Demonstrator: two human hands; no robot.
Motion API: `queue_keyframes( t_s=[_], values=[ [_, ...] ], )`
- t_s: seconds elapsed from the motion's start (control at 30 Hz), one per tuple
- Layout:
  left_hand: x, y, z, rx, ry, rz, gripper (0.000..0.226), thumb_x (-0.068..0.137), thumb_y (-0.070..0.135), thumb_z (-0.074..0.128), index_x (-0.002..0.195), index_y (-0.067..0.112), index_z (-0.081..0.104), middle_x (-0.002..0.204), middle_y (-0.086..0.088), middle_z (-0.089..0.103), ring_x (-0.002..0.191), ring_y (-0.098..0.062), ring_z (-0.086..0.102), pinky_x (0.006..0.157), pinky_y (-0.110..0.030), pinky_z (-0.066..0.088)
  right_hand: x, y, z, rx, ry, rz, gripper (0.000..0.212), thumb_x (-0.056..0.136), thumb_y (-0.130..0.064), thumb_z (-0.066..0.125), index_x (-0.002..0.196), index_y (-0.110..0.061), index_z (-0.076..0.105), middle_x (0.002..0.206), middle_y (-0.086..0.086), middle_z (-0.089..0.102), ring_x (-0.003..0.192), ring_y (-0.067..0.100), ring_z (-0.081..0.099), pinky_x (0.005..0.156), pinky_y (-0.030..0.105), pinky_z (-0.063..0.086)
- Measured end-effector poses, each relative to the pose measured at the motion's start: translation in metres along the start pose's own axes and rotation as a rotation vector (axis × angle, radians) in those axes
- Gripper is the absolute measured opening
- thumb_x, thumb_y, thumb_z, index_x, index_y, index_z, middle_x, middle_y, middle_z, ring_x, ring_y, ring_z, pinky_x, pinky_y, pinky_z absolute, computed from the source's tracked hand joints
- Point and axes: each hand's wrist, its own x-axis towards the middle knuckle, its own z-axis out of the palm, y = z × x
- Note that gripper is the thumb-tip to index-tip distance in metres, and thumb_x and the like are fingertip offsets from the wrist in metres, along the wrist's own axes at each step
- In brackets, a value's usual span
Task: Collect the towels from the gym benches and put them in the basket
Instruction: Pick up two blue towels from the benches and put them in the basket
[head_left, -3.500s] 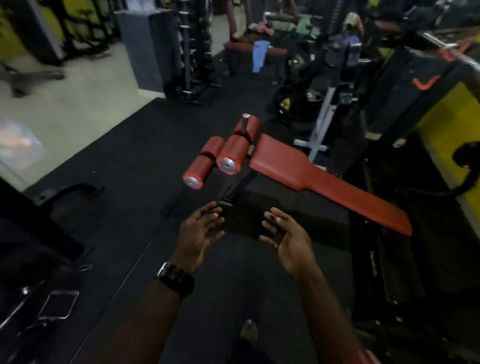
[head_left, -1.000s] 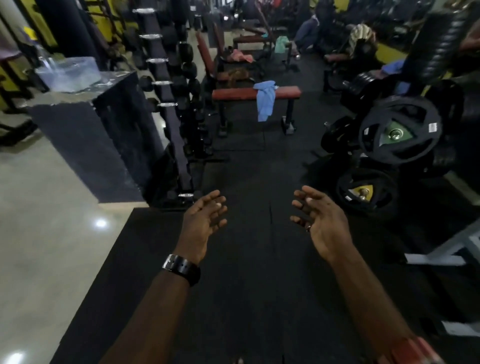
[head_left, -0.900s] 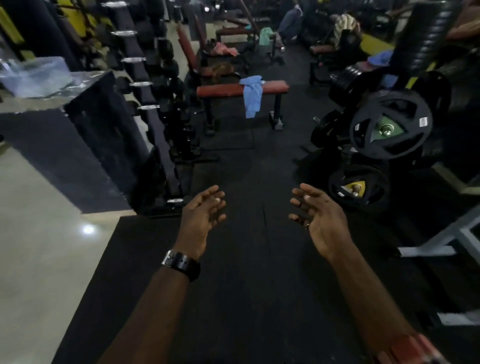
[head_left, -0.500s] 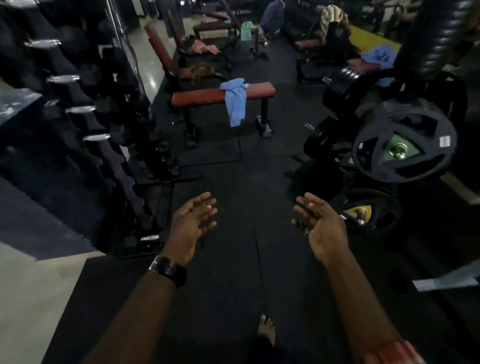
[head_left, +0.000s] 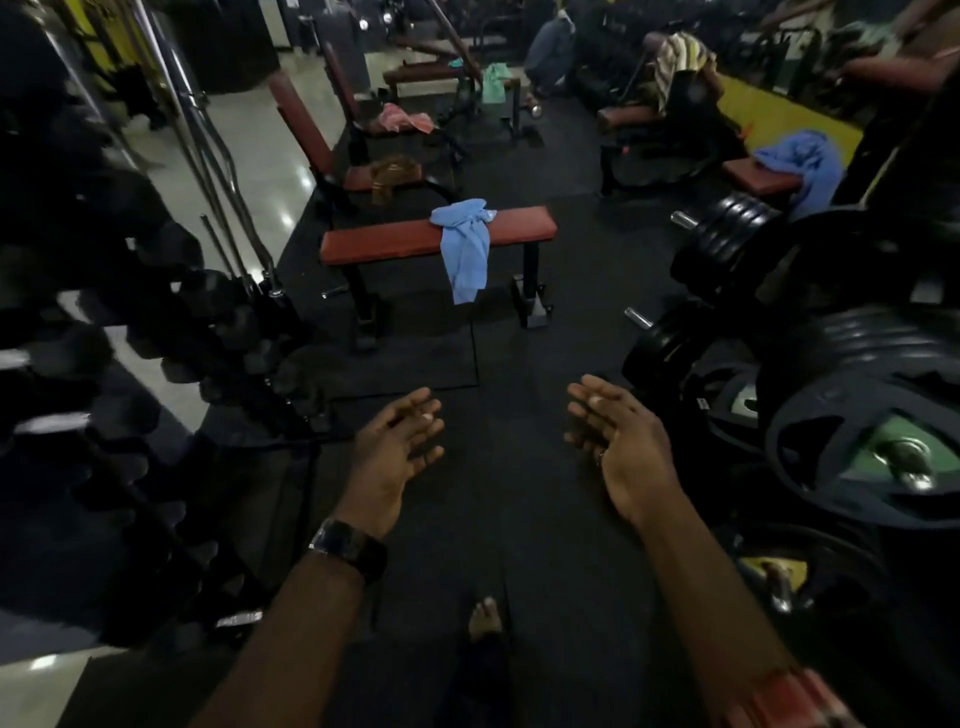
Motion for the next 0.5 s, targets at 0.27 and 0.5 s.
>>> queue_keyframes(
  t_s=[0.27, 0.5],
  values=[
    [0.225, 0.047, 0.075, -0.042, -0.058, -0.033, 0.027, 0.094, 0.006, 0.057, 0.108, 0.025, 0.071, 0.114, 0.001, 0.075, 0.104, -0.016, 0.070, 0.075, -0.033, 0.056, 0.204, -0.056, 0.032, -0.076, 0.036, -0.019, 0.023, 0.095, -0.009, 0.052, 0.104, -0.019, 0.070, 0.118, 0.006, 0.071, 0.111, 0.023, 0.064, 0.084, 0.041, 0.052],
    [0.393, 0.093, 0.162, 0.006, -0.125, -0.041, 0.027, 0.096, 0.005, 0.055, 0.110, 0.022, 0.069, 0.114, -0.001, 0.073, 0.106, -0.019, 0.068, 0.079, -0.034, 0.056, 0.378, -0.092, 0.037, -0.029, 0.081, -0.044, 0.026, 0.094, -0.012, 0.053, 0.114, -0.017, 0.069, 0.118, 0.002, 0.072, 0.112, 0.021, 0.064, 0.080, 0.038, 0.054]
  ],
)
